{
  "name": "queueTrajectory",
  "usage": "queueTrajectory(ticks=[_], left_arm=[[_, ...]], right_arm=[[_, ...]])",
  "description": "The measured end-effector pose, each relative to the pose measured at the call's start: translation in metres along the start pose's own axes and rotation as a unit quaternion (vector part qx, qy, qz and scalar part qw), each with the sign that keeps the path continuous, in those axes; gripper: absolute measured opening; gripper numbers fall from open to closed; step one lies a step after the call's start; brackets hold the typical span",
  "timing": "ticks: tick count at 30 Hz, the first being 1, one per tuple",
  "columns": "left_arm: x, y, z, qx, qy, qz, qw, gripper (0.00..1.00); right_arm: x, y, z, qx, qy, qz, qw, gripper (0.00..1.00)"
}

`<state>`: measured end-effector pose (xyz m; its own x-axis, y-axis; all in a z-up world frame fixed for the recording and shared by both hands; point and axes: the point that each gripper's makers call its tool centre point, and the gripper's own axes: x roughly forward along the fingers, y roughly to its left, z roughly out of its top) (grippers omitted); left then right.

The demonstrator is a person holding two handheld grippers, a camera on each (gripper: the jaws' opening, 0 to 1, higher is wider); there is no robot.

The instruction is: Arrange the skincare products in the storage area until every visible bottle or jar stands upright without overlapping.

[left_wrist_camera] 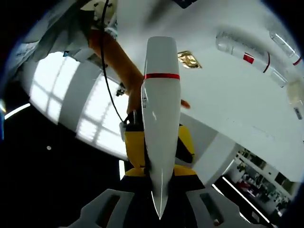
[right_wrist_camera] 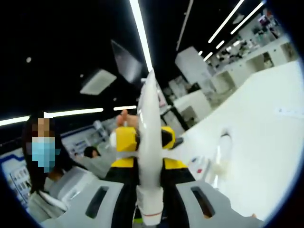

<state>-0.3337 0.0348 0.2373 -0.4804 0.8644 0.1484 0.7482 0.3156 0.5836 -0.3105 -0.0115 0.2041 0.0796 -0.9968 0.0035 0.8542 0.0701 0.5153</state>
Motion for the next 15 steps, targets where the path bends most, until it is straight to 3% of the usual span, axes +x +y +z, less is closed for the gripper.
queueTrajectory(ticks=[3, 6, 8, 11, 13, 15], left_arm=[[-0.001, 0.002, 0.001, -0.006, -0.006, 0.006, 1.0, 0.17], [-0.003, 0.002, -0.001, -0.061, -0.001, -0.001, 0.9981, 0.22], [-0.003, 0.003, -0.003, -0.074, 0.002, -0.002, 0.9972, 0.28], [-0.001, -0.004, -0.017, -0.09, 0.008, -0.007, 0.9959, 0.33], [0.0, -0.014, -0.032, -0.121, 0.03, -0.015, 0.9921, 0.3], [-0.003, -0.009, -0.032, -0.139, 0.035, -0.006, 0.9897, 0.3]], right_arm=[[0.0, -0.002, 0.002, -0.008, -0.007, -0.004, 0.9999, 0.15], [0.0, -0.005, 0.002, -0.014, -0.014, -0.013, 0.9997, 0.15], [-0.003, -0.011, 0.005, -0.019, -0.022, -0.027, 0.9992, 0.15], [-0.011, -0.018, 0.013, -0.02, -0.047, -0.04, 0.9979, 0.15], [-0.017, -0.021, 0.021, -0.025, -0.067, -0.054, 0.9959, 0.15], [-0.022, -0.023, 0.027, -0.037, -0.08, -0.064, 0.9941, 0.15]])
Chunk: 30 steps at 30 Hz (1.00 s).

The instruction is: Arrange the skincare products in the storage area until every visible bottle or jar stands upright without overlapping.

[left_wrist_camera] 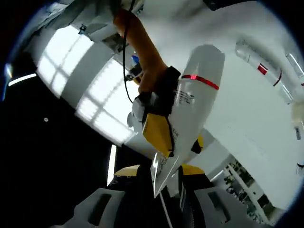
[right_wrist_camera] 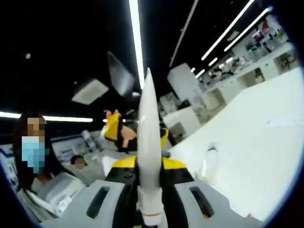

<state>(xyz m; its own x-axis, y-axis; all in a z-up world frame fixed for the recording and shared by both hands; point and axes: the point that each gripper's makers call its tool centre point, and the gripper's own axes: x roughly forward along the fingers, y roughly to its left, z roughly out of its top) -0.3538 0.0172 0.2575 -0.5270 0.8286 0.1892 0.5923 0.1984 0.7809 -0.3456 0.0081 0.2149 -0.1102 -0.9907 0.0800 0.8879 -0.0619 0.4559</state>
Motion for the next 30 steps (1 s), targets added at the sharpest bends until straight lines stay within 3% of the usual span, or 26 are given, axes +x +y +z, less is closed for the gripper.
queueTrajectory(ticks=[2, 6, 8, 11, 13, 15, 20, 22, 23, 24, 28, 30], left_arm=[[-0.002, 0.002, 0.003, -0.043, -0.005, 0.005, 0.999, 0.34], [-0.003, 0.0, -0.006, -0.089, 0.021, -0.002, 0.9958, 0.41], [-0.005, -0.005, -0.009, -0.115, 0.043, -0.024, 0.9921, 0.42], [-0.007, -0.005, -0.012, -0.13, 0.067, -0.031, 0.9887, 0.46], [-0.009, -0.013, -0.01, -0.166, 0.073, -0.053, 0.982, 0.48], [-0.011, -0.02, -0.011, -0.214, 0.082, -0.064, 0.9713, 0.5], [-0.021, -0.041, -0.023, -0.32, 0.129, -0.091, 0.934, 0.59], [-0.023, -0.05, -0.026, -0.372, 0.14, -0.093, 0.9128, 0.69], [-0.024, -0.05, -0.026, -0.379, 0.14, -0.093, 0.9098, 0.7], [-0.026, -0.053, -0.027, -0.408, 0.146, -0.089, 0.897, 0.7], [-0.03, -0.061, -0.026, -0.478, 0.151, -0.08, 0.8614, 0.74], [-0.032, -0.068, -0.025, -0.518, 0.16, -0.082, 0.836, 0.77]], right_arm=[[-0.005, -0.004, 0.005, -0.011, -0.008, -0.018, 0.9998, 0.15], [-0.012, -0.014, 0.016, -0.059, -0.037, -0.06, 0.9958, 0.15], [-0.016, -0.021, 0.02, -0.09, -0.048, -0.085, 0.9911, 0.15], [-0.022, -0.03, 0.026, -0.141, -0.067, -0.118, 0.9806, 0.15], [-0.024, -0.036, 0.026, -0.17, -0.073, -0.139, 0.9728, 0.15], [-0.026, -0.042, 0.024, -0.197, -0.078, -0.154, 0.9651, 0.15], [-0.034, -0.061, 0.012, -0.255, -0.077, -0.19, 0.9449, 0.15], [-0.036, -0.068, 0.006, -0.249, -0.072, -0.184, 0.948, 0.15], [-0.037, -0.072, 0.003, -0.247, -0.07, -0.185, 0.9488, 0.15], [-0.039, -0.077, 0.0, -0.246, -0.063, -0.19, 0.9482, 0.15], [-0.047, -0.099, -0.008, -0.253, -0.046, -0.217, 0.9418, 0.15], [-0.051, -0.109, -0.012, -0.25, -0.036, -0.233, 0.939, 0.15]])
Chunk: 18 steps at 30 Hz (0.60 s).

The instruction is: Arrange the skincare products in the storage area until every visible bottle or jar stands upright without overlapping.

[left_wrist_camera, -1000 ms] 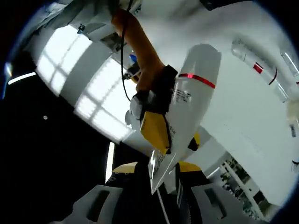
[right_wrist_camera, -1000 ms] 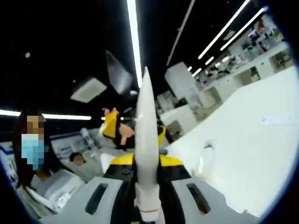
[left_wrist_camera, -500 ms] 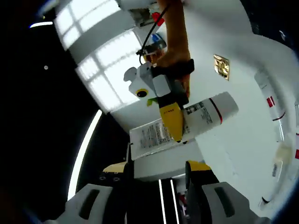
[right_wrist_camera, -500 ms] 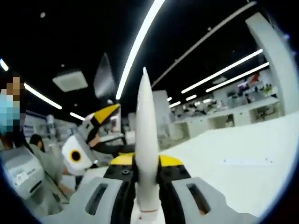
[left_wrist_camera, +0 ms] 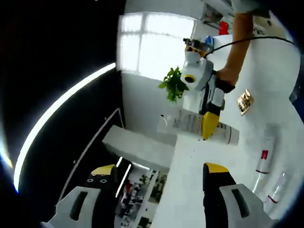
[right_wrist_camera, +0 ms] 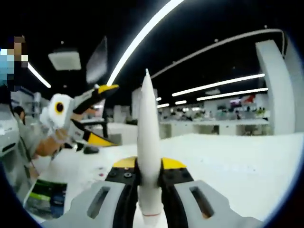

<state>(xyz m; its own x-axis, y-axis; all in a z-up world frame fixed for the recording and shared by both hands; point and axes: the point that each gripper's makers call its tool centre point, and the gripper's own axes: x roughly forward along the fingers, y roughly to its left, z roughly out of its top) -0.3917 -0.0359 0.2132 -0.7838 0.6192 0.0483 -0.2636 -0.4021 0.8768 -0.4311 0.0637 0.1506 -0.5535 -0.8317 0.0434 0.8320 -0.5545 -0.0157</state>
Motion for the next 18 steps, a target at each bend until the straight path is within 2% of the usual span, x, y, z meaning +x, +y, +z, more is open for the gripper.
queueTrajectory(ticks=[4, 6, 8, 10, 13, 17, 18], left_arm=[[0.002, -0.016, -0.018, -0.099, 0.04, -0.026, 0.994, 0.92], [0.002, -0.022, -0.021, -0.135, 0.043, -0.035, 0.9893, 0.91], [0.001, -0.023, -0.023, -0.142, 0.042, -0.029, 0.9885, 0.86], [0.001, -0.025, -0.026, -0.154, 0.046, -0.025, 0.9868, 0.87], [-0.001, -0.029, -0.03, -0.191, 0.051, -0.022, 0.9801, 0.88], [-0.004, -0.035, -0.035, -0.197, 0.053, -0.022, 0.9788, 0.88], [-0.005, -0.035, -0.036, -0.199, 0.053, -0.021, 0.9783, 0.88]], right_arm=[[0.0, -0.007, -0.01, 0.001, 0.007, -0.005, 1.0, 0.15], [0.001, -0.009, -0.012, -0.003, 0.01, -0.005, 0.9999, 0.15], [0.001, -0.012, -0.014, -0.004, 0.009, -0.004, 0.9999, 0.15], [0.002, -0.016, -0.016, -0.005, 0.006, -0.006, 1.0, 0.15], [0.002, -0.02, -0.017, -0.002, -0.002, -0.008, 1.0, 0.15], [0.003, -0.024, -0.028, -0.012, 0.015, -0.01, 0.9998, 0.15], [0.0, -0.024, -0.028, -0.012, 0.009, -0.008, 0.9999, 0.15]])
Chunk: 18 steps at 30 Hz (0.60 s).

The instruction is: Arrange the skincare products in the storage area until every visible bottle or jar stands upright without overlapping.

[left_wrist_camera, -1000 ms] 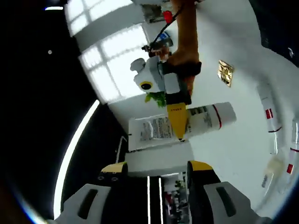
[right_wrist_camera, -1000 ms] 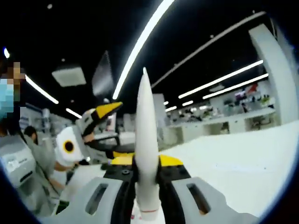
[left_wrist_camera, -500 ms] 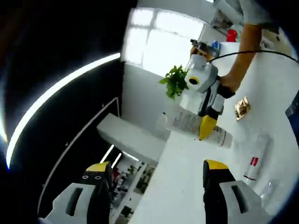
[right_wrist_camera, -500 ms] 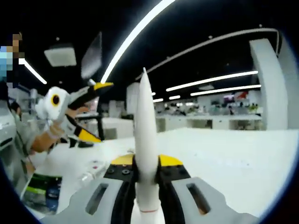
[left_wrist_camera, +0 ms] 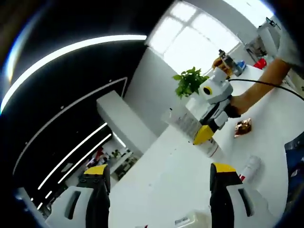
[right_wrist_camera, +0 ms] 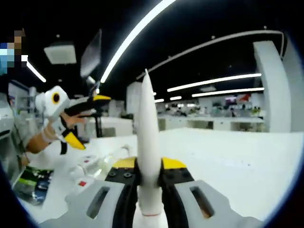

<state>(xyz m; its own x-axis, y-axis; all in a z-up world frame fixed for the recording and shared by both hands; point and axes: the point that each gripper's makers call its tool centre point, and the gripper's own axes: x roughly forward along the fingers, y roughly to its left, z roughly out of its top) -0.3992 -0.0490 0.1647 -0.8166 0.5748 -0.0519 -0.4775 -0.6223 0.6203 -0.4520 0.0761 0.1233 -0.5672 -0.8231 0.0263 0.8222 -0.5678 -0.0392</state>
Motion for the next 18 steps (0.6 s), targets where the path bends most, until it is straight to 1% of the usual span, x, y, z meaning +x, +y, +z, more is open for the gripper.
queueTrajectory(ticks=[3, 4, 6, 9, 11, 14, 16, 18], left_arm=[[-0.002, 0.002, 0.0, -0.021, -0.004, 0.004, 0.9998, 0.87], [-0.003, 0.002, 0.0, -0.026, -0.006, 0.005, 0.9996, 0.87], [-0.006, 0.005, 0.003, -0.046, -0.018, 0.011, 0.9987, 0.86], [-0.008, 0.005, 0.005, -0.059, -0.027, 0.013, 0.9978, 0.86], [-0.009, 0.006, 0.004, -0.071, -0.032, 0.014, 0.9969, 0.85], [-0.009, 0.007, 0.002, -0.096, -0.033, 0.012, 0.9947, 0.85], [-0.008, 0.009, -0.003, -0.112, -0.03, 0.013, 0.9931, 0.84], [-0.008, 0.009, -0.006, -0.123, -0.026, 0.012, 0.992, 0.84]], right_arm=[[0.0, 0.0, 0.003, 0.0, -0.007, 0.002, 1.0, 0.16], [-0.001, -0.001, 0.003, 0.007, -0.009, 0.002, 0.9999, 0.16], [-0.002, -0.003, 0.002, 0.009, -0.016, 0.002, 0.9998, 0.17], [-0.004, -0.002, 0.003, 0.007, -0.031, 0.003, 0.9995, 0.18], [-0.005, -0.003, 0.004, 0.006, -0.031, 0.0, 0.9995, 0.19], [-0.005, -0.002, 0.004, -0.006, -0.021, -0.002, 0.9998, 0.19], [-0.005, -0.002, 0.001, -0.012, -0.006, -0.004, 0.9999, 0.2], [-0.006, -0.004, -0.004, -0.015, 0.012, -0.009, 0.9998, 0.26]])
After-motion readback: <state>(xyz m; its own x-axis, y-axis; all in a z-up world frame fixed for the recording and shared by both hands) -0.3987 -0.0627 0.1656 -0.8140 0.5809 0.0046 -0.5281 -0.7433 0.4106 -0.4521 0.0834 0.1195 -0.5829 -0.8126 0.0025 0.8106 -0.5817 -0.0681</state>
